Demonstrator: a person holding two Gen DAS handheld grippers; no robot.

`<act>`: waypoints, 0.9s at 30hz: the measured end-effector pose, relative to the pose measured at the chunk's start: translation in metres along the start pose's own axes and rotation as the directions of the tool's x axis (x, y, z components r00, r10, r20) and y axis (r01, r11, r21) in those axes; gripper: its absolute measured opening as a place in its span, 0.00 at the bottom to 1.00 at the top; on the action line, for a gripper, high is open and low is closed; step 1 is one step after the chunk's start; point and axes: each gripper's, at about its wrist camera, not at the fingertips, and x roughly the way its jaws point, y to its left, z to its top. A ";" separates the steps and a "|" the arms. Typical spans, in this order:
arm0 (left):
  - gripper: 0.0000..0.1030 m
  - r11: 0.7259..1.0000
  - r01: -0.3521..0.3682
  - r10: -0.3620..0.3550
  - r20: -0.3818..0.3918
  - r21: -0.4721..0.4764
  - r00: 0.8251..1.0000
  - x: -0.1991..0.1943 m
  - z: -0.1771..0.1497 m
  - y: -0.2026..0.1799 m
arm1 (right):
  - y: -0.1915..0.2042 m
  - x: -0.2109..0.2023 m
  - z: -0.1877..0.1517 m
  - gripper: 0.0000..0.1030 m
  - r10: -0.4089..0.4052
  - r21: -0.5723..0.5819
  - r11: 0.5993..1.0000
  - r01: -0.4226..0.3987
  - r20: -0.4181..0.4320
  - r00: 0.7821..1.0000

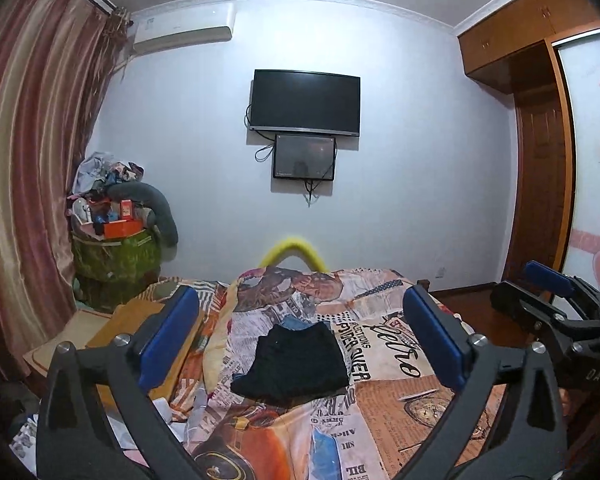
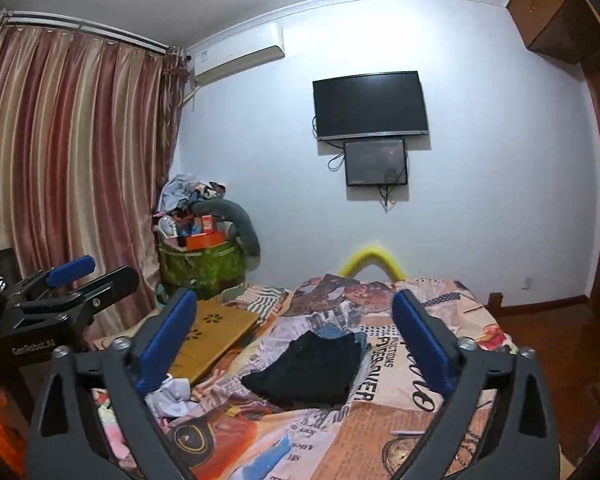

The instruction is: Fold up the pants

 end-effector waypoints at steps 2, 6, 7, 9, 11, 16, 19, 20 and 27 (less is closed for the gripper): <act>1.00 1.000 -0.004 0.004 0.001 0.001 1.000 -0.001 -0.002 0.000 | 0.002 -0.001 -0.001 0.99 -0.011 -0.009 1.000 0.011 0.005 1.000; 1.00 1.000 -0.003 0.003 0.000 0.002 1.000 -0.001 -0.003 -0.002 | -0.001 0.001 -0.002 0.99 -0.024 0.006 1.000 0.024 -0.008 1.000; 1.00 1.000 -0.005 0.005 0.001 0.005 1.000 -0.001 -0.003 -0.002 | -0.002 0.001 -0.002 0.99 -0.025 0.013 1.000 0.025 -0.010 1.000; 1.00 1.000 -0.011 0.011 0.001 0.008 1.000 0.000 -0.003 -0.003 | -0.006 0.002 -0.002 0.99 -0.024 0.032 0.999 0.025 -0.016 1.000; 1.00 1.000 -0.011 0.011 0.000 0.010 1.000 0.001 -0.005 -0.003 | -0.007 0.000 -0.005 0.99 -0.029 0.039 0.999 0.029 -0.018 0.999; 1.00 1.000 -0.006 0.006 -0.005 0.010 1.000 0.003 -0.007 -0.004 | -0.007 -0.002 -0.006 0.99 -0.029 0.037 0.999 0.030 -0.024 0.999; 1.00 1.000 -0.004 0.004 -0.006 0.014 1.000 0.003 -0.007 -0.005 | -0.006 -0.003 -0.005 0.99 -0.029 0.032 0.999 0.030 -0.026 0.999; 1.00 1.000 -0.003 0.004 -0.006 0.014 1.000 0.003 -0.007 -0.005 | -0.006 -0.003 -0.004 0.99 -0.029 0.031 0.999 0.030 -0.027 0.999; 1.00 1.000 0.004 -0.003 -0.012 0.017 1.000 0.005 -0.008 -0.006 | -0.005 -0.004 -0.002 0.99 -0.029 0.036 0.999 0.030 -0.028 0.999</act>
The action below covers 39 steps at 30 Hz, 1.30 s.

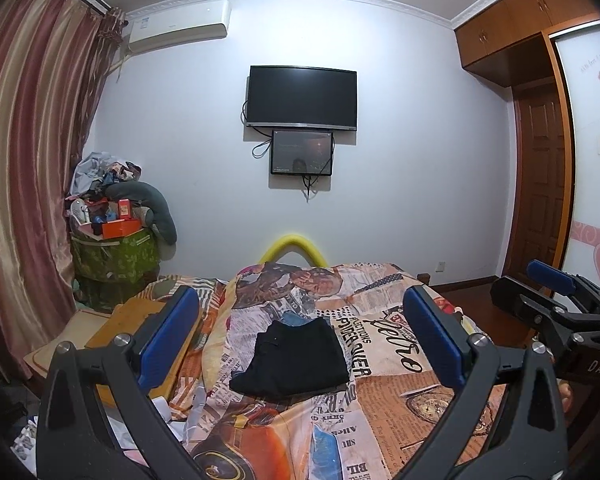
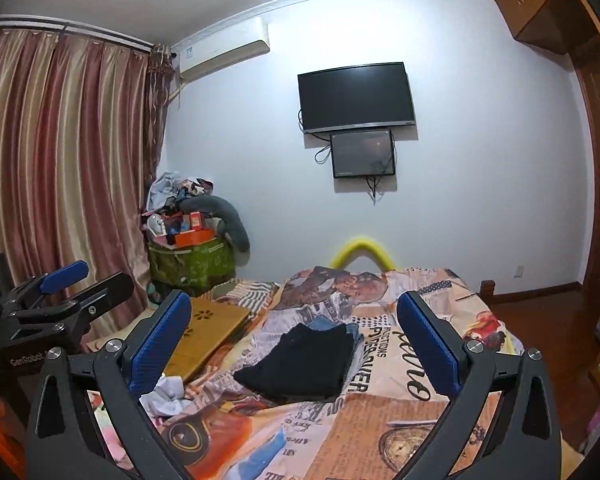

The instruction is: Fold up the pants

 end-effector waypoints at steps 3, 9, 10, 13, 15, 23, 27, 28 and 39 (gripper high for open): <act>1.00 1.000 0.004 -0.004 -0.003 -0.004 1.000 0.000 0.000 0.000 | 0.000 0.000 -0.001 0.99 -0.002 0.002 1.000 0.002 -0.001 1.000; 1.00 1.000 0.008 -0.008 -0.011 -0.002 1.000 0.002 -0.001 -0.001 | 0.000 -0.001 -0.001 0.99 -0.002 0.002 1.000 0.002 -0.002 1.000; 1.00 1.000 0.008 -0.009 -0.012 -0.002 1.000 0.002 -0.001 -0.001 | -0.001 0.000 -0.001 0.99 -0.001 0.002 1.000 0.001 -0.002 1.000; 1.00 1.000 0.012 -0.012 -0.013 -0.004 1.000 0.002 -0.001 -0.001 | -0.001 0.000 -0.001 0.99 -0.001 0.003 1.000 0.001 -0.003 1.000; 1.00 1.000 0.014 -0.014 -0.013 -0.003 1.000 0.001 -0.001 -0.002 | -0.001 -0.001 -0.001 0.99 -0.002 0.004 1.000 0.002 -0.002 1.000; 1.00 1.000 0.020 -0.020 -0.015 -0.004 1.000 0.002 0.000 -0.003 | -0.002 -0.003 -0.003 0.99 -0.001 0.006 1.000 0.001 -0.006 1.000; 1.00 1.000 0.022 -0.022 -0.013 -0.002 1.000 0.002 0.000 -0.004 | -0.002 -0.003 -0.003 0.99 -0.004 0.006 1.000 0.004 -0.006 1.000; 1.00 1.000 0.024 -0.024 -0.014 -0.001 1.000 0.001 0.000 -0.004 | -0.002 -0.003 -0.003 0.99 -0.003 0.007 1.000 0.003 -0.006 1.000; 1.00 0.999 0.041 -0.041 -0.043 -0.004 0.998 0.006 -0.002 -0.005 | -0.001 -0.005 -0.005 0.99 -0.007 0.012 1.000 0.007 -0.011 1.000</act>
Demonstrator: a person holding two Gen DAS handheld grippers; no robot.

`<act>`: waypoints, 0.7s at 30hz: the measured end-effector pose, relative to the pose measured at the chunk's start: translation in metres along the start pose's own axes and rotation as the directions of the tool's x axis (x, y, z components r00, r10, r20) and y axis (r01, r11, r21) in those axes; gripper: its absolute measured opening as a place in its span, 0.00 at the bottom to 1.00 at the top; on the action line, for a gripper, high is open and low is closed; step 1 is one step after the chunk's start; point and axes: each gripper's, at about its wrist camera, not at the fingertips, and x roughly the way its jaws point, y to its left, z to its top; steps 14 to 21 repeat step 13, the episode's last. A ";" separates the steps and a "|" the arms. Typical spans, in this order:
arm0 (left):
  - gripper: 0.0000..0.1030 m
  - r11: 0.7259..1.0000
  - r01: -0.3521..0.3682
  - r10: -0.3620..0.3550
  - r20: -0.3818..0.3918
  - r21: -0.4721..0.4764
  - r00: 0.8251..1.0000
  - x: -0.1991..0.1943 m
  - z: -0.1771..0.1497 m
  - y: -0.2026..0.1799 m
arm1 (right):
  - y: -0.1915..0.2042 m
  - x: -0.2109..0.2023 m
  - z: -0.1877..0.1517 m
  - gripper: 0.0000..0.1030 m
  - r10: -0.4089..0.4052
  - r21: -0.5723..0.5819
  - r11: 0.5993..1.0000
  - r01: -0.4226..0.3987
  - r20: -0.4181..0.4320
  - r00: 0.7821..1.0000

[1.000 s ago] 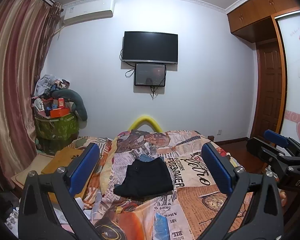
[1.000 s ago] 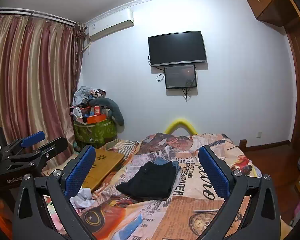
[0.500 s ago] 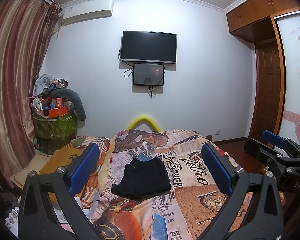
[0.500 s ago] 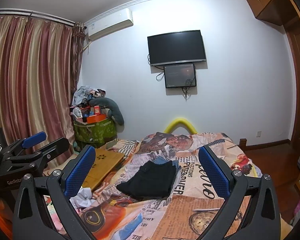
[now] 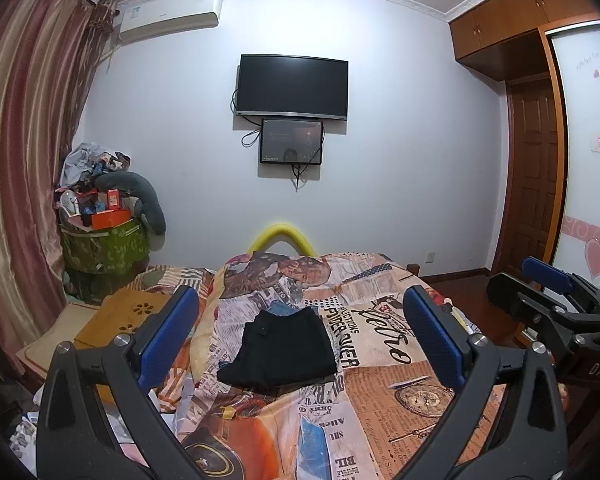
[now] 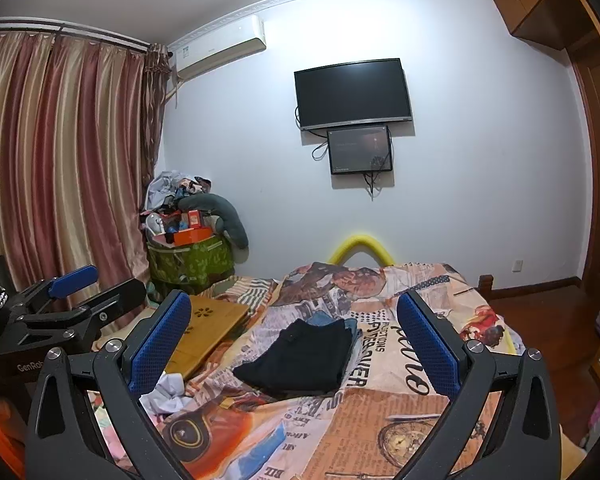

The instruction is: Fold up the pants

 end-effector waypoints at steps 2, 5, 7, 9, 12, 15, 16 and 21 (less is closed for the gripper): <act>1.00 1.000 0.002 -0.002 0.000 -0.001 1.000 0.000 0.000 0.000 | 0.001 0.000 0.000 0.99 0.000 0.001 1.000 0.000 -0.001 1.000; 1.00 1.000 0.005 -0.005 -0.001 -0.004 1.000 0.000 -0.001 0.000 | 0.001 0.000 0.000 0.99 -0.001 -0.001 1.000 0.001 -0.001 1.000; 1.00 1.000 0.006 -0.006 -0.003 -0.004 1.000 0.000 -0.002 0.000 | 0.001 0.000 0.000 0.99 -0.001 0.000 1.000 0.001 -0.001 1.000; 1.00 1.000 0.009 -0.009 -0.003 -0.002 1.000 0.000 -0.002 0.000 | 0.001 0.000 0.000 0.99 0.000 0.001 1.000 0.000 -0.001 1.000; 1.00 1.000 0.011 -0.011 -0.003 0.000 1.000 -0.001 -0.003 -0.001 | 0.001 0.000 0.000 0.99 -0.001 0.000 1.000 0.001 -0.001 1.000; 1.00 1.000 0.011 -0.011 -0.004 0.002 1.000 0.000 -0.003 -0.001 | 0.001 0.000 0.000 0.99 -0.001 0.000 1.000 0.001 -0.001 1.000; 1.00 1.000 0.011 -0.011 -0.004 0.002 1.000 0.000 -0.003 -0.001 | 0.001 0.000 0.000 0.99 -0.001 0.000 1.000 0.001 -0.001 1.000; 1.00 1.000 0.011 -0.011 -0.004 0.002 1.000 0.000 -0.003 -0.001 | 0.001 0.000 0.000 0.99 -0.001 0.000 1.000 0.001 -0.001 1.000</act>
